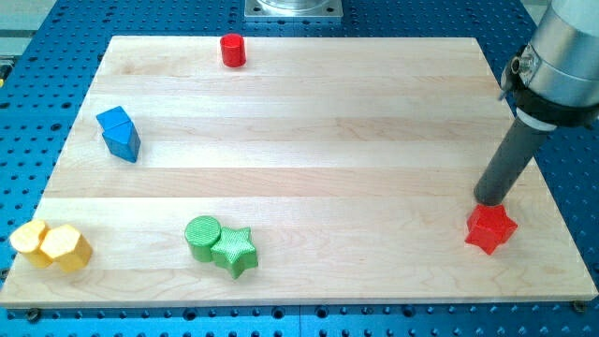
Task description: Slide the red star towards the bottom right side
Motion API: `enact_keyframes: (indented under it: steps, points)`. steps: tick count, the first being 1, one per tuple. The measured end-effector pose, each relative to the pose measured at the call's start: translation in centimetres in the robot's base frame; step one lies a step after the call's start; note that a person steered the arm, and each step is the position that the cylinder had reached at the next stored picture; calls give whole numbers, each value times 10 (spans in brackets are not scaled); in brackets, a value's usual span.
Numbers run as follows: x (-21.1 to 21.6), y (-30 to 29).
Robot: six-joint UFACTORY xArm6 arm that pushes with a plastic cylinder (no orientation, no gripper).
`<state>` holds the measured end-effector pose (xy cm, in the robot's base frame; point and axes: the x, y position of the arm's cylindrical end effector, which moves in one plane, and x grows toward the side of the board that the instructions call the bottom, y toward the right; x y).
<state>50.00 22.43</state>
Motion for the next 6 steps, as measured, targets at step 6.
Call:
enact_keyframes:
  steps: [6]
  points:
    - [42,-4]
